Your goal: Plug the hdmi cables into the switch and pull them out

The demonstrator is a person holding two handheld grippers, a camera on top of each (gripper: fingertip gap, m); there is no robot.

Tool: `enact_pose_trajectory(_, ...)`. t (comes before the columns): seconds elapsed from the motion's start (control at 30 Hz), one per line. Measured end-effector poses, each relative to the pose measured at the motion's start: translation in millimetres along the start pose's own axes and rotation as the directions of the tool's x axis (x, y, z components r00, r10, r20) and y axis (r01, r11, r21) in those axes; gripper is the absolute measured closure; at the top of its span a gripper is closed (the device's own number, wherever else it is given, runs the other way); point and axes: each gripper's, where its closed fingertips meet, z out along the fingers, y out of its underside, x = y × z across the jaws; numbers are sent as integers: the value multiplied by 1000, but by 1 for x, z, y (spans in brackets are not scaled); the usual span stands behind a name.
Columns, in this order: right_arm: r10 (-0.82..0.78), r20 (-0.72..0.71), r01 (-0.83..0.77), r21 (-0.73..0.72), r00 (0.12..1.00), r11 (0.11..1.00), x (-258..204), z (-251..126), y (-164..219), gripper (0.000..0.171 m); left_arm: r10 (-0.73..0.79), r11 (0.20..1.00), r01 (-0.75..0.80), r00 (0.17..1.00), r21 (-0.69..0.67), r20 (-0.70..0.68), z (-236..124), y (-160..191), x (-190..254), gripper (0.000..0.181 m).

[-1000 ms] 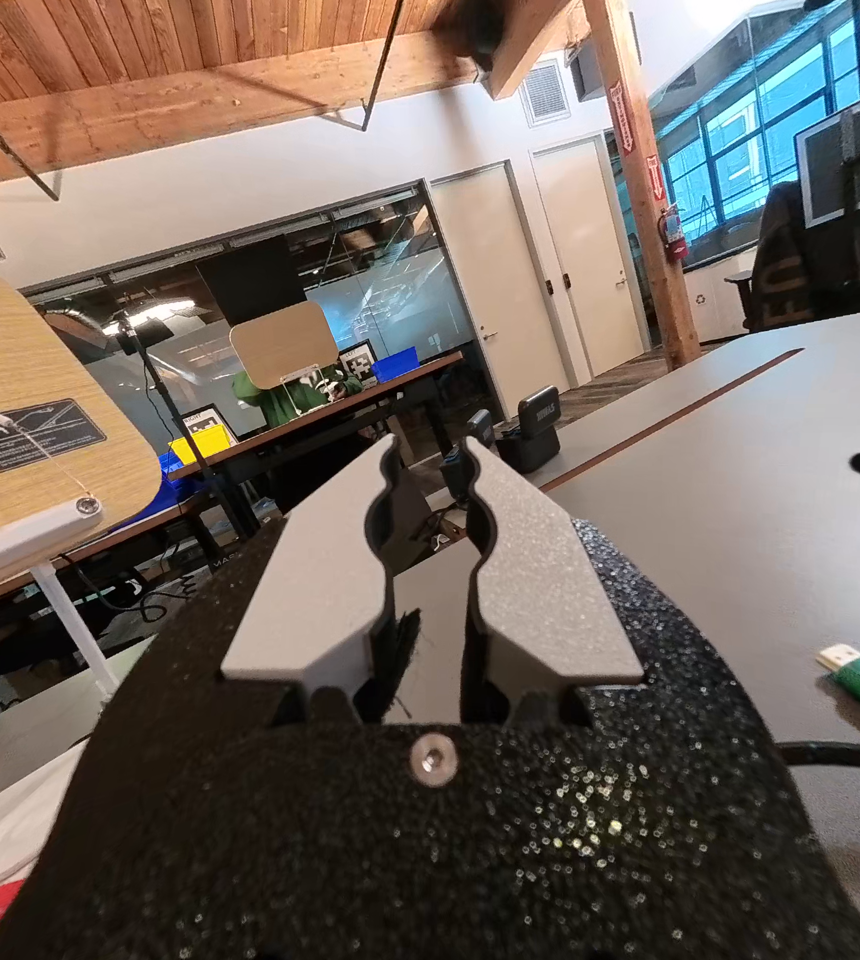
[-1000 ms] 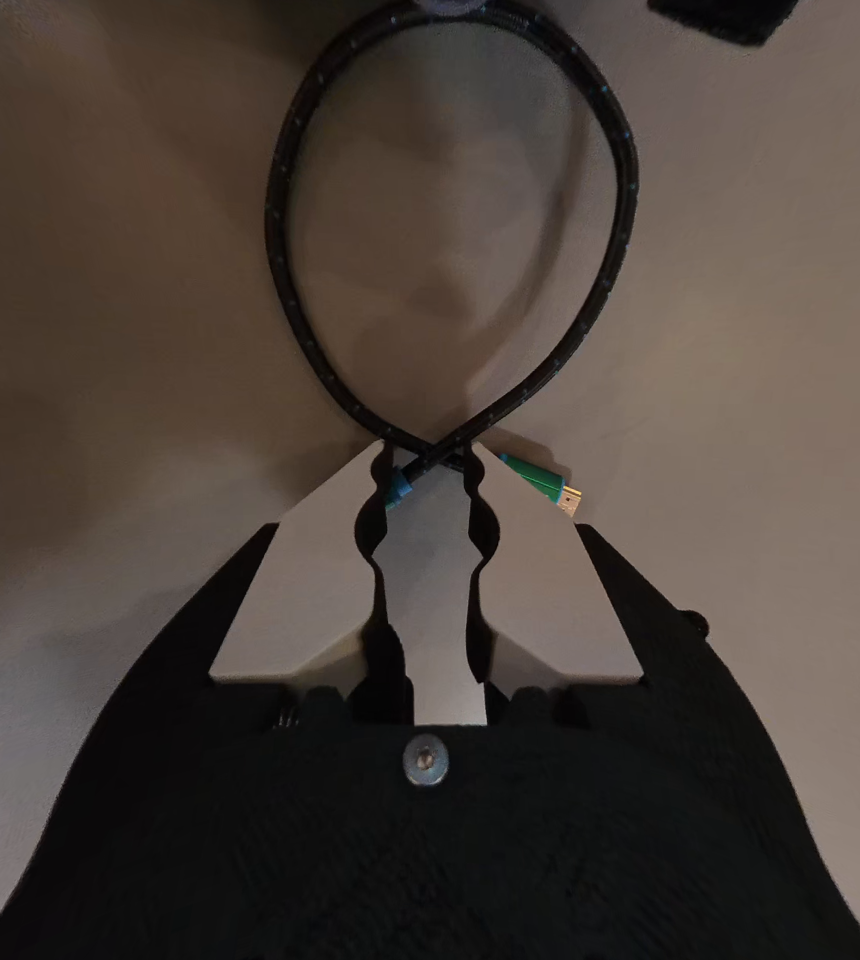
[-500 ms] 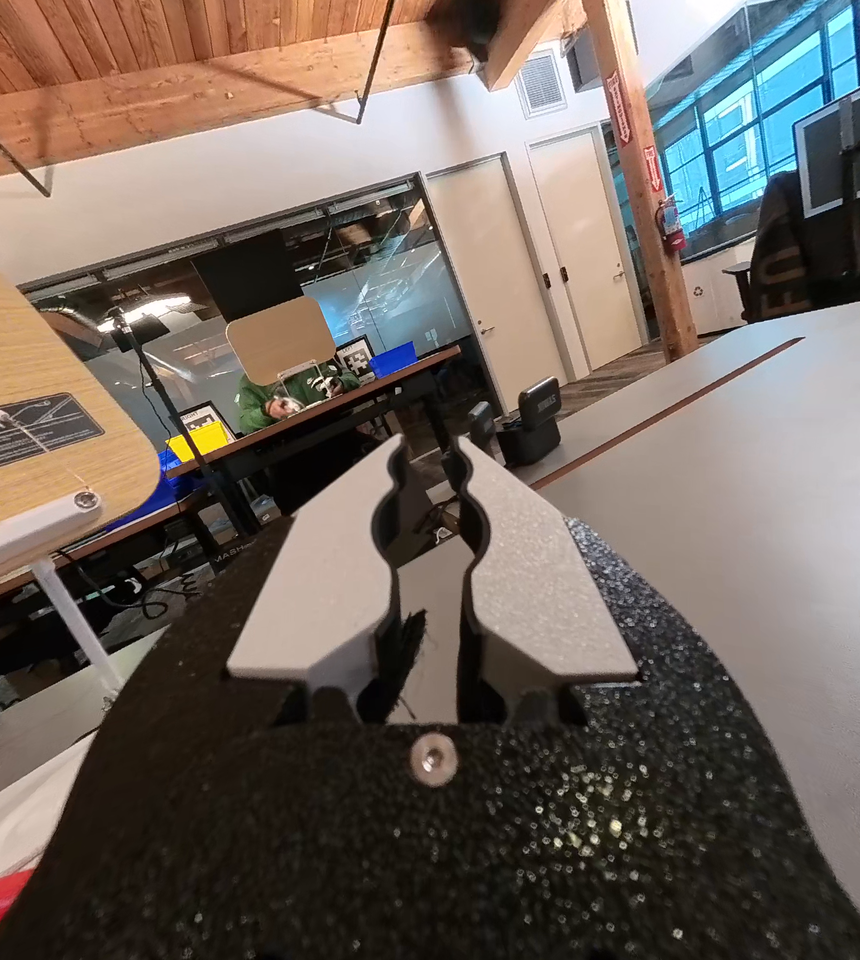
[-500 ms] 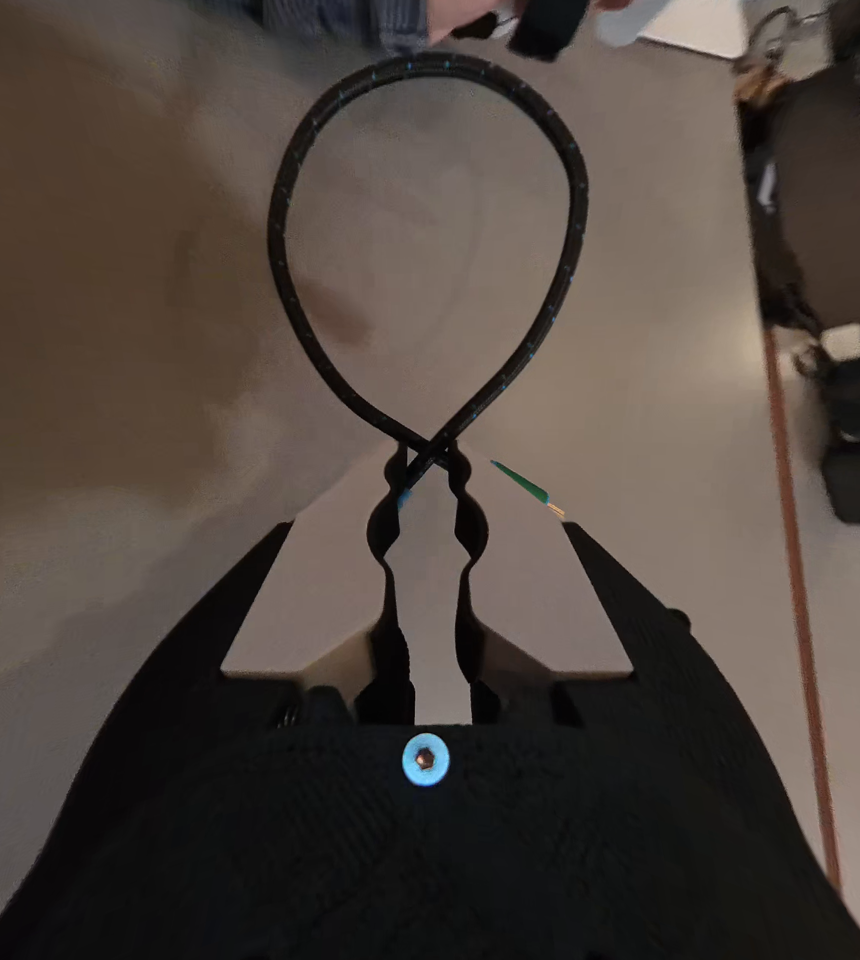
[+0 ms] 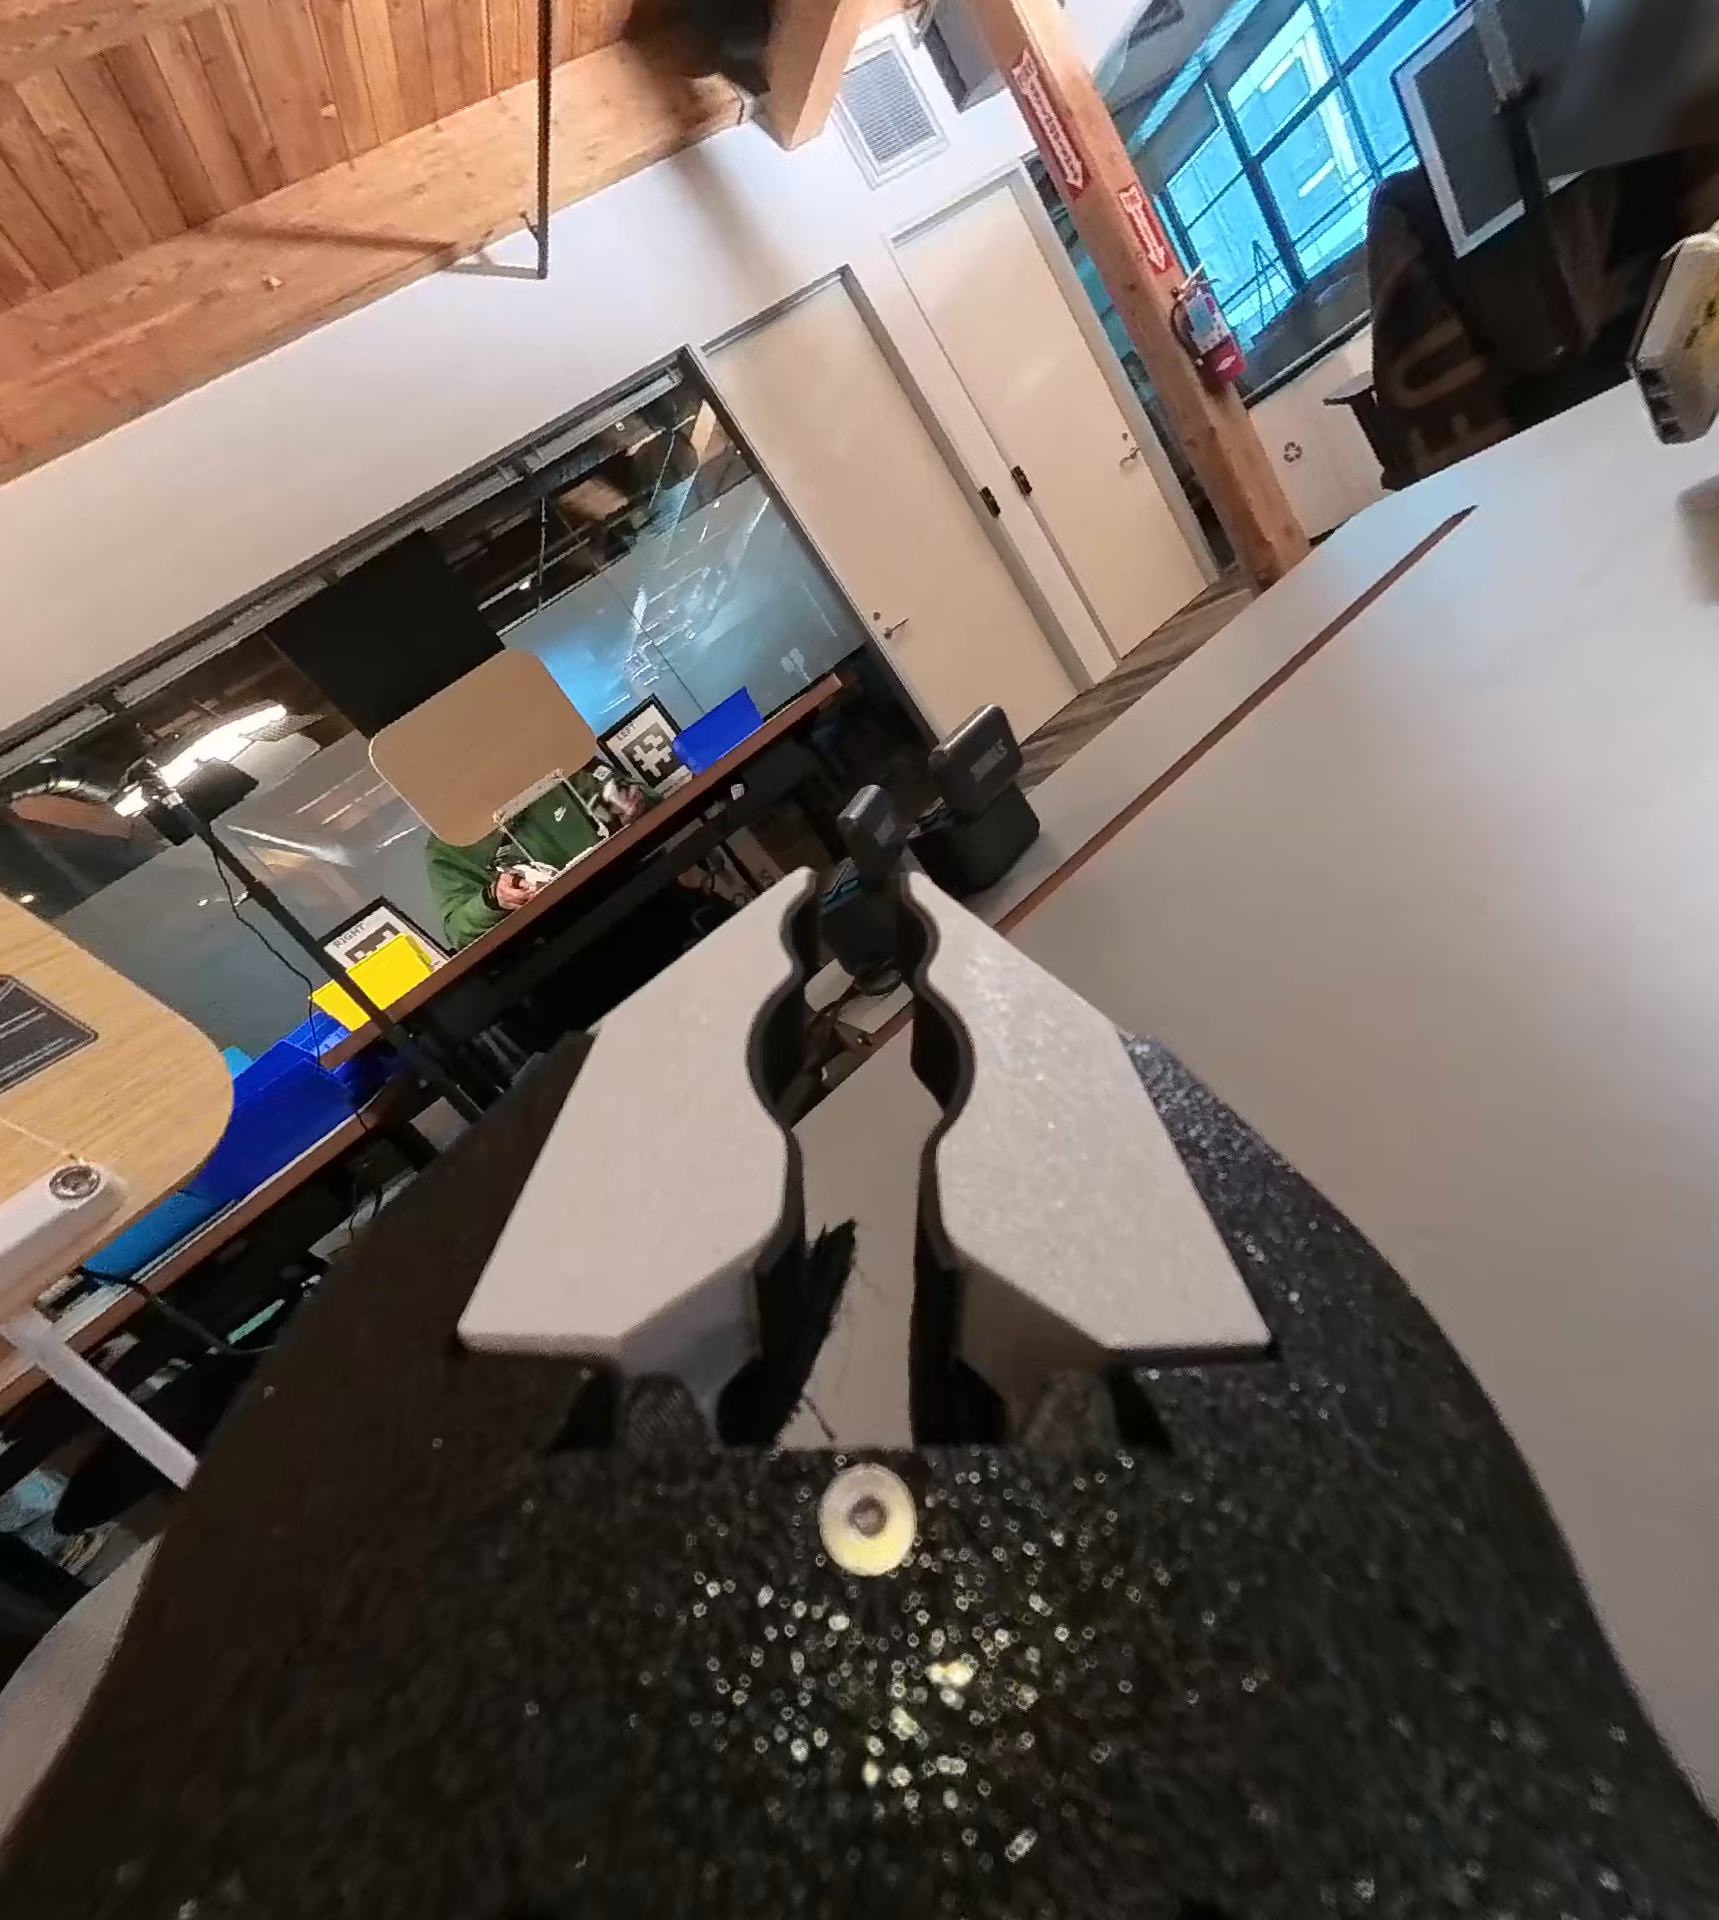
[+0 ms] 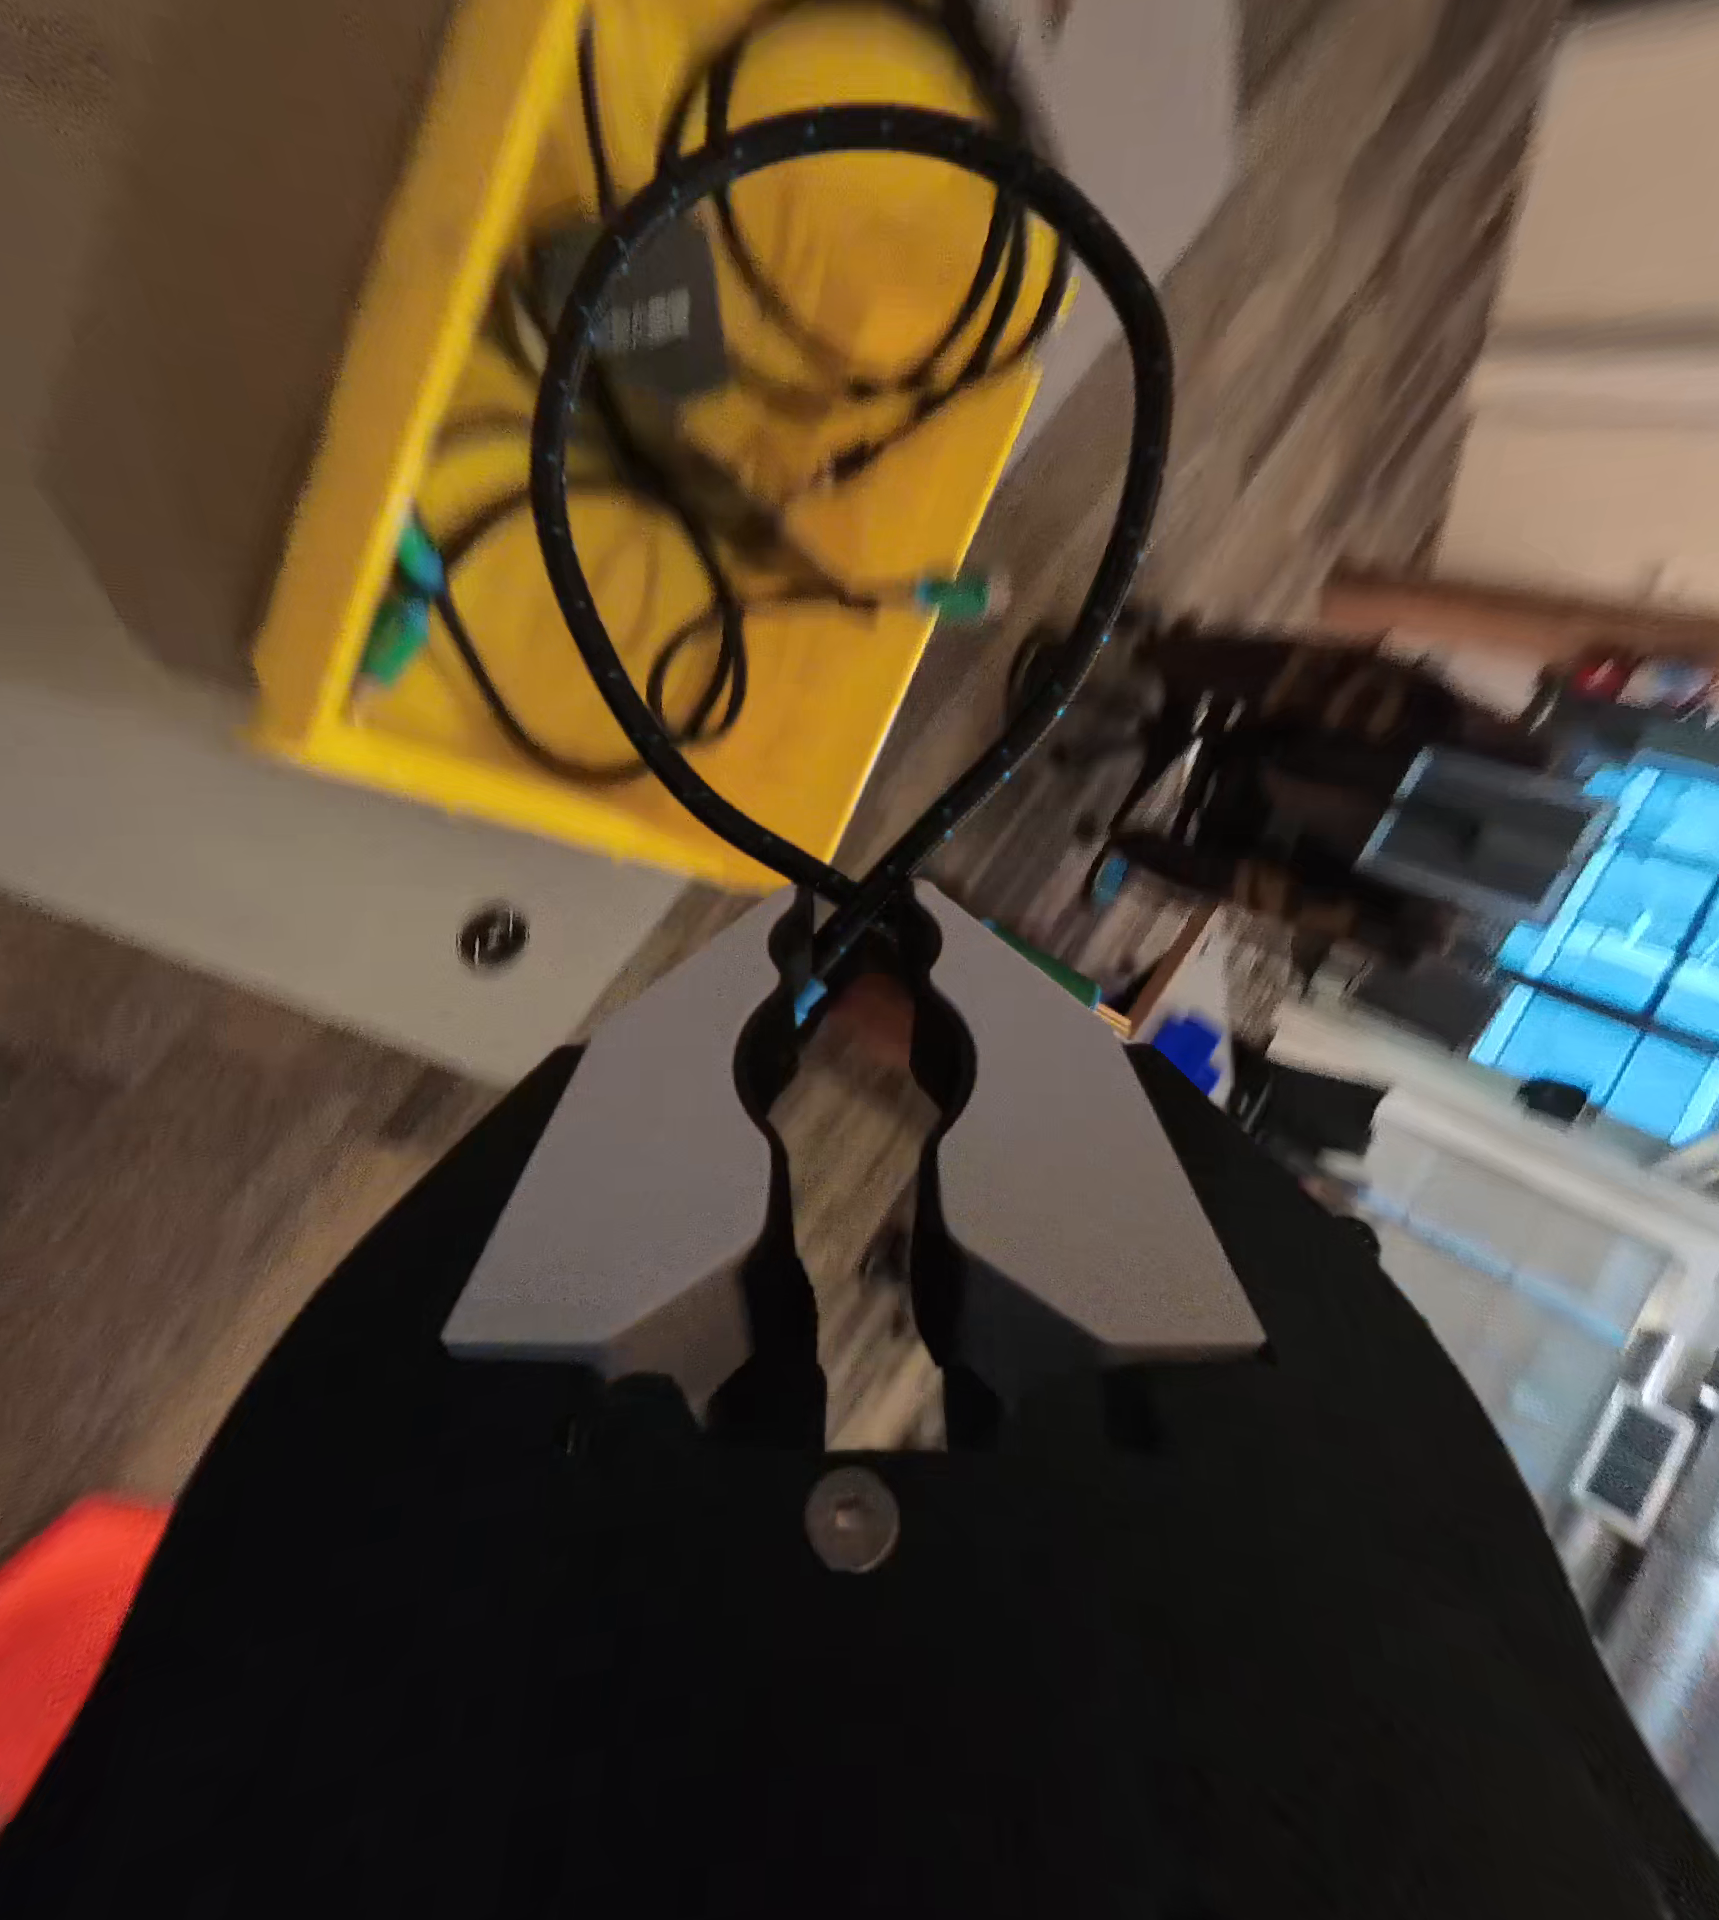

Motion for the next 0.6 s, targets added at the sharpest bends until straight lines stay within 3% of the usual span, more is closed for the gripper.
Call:
enact_pose_trajectory(0.1,-20,146,56,-250,989,967,-12,26,49,157,13,1000,-13,1000,-3,-13,1,0,4,170)
enact_pose_trajectory(0.2,-77,301,203,-412,950,888,-31,54,73,157,22,1000,-22,1000,-3,-20,0,0,6,170)
enact_pose_trajectory(0.37,-235,450,416,-361,862,835,-51,107,50,157,26,1000,-26,999,-7,-29,1,1,7,170)
enact_pose_trajectory(0.47,-214,469,396,-334,857,855,-50,132,31,157,35,999,-35,999,-8,-34,1,1,8,170)
enact_pose_trajectory(0.6,-104,516,337,-382,850,860,-49,160,45,157,50,999,-51,998,-10,-46,2,2,12,171)
